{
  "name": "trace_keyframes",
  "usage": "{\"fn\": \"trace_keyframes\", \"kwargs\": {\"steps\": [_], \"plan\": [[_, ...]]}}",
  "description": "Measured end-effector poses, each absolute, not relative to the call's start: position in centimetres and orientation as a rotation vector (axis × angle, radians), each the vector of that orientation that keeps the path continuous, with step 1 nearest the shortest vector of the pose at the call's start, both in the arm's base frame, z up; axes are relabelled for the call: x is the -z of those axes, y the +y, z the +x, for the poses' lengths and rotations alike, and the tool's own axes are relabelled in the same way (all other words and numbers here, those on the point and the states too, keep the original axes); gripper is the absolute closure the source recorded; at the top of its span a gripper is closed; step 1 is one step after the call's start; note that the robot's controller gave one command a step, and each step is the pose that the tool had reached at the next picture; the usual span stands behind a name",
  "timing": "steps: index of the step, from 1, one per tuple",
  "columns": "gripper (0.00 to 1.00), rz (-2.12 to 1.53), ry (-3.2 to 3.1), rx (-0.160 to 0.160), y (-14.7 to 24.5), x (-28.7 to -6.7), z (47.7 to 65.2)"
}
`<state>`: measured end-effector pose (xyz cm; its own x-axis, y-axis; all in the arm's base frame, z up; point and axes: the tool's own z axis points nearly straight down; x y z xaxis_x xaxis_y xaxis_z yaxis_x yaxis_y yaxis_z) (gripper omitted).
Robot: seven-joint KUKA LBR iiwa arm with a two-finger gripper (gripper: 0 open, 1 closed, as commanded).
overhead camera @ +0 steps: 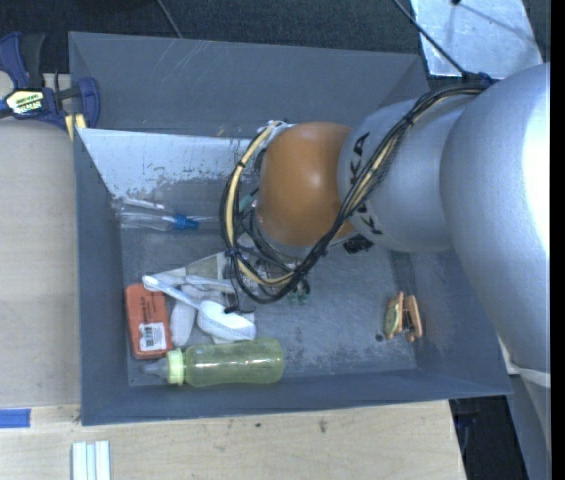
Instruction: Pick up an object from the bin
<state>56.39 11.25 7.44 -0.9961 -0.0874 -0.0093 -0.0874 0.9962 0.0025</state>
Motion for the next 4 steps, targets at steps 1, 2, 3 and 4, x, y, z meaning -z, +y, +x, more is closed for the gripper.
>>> {"fn": "trace_keyframes", "kwargs": {"steps": [1, 2, 3, 4], "plan": [[1.0, -0.137, 3.129, -0.005, 11.2, -7.4, 56.4], [1.0, -0.217, 3.132, -0.001, 10.9, -19.5, 55.8], [1.0, -0.217, 3.132, -0.001, 10.9, -19.5, 55.8], [1.0, -0.281, 3.128, 0.0, 10.7, -28.4, 56.5]]}}
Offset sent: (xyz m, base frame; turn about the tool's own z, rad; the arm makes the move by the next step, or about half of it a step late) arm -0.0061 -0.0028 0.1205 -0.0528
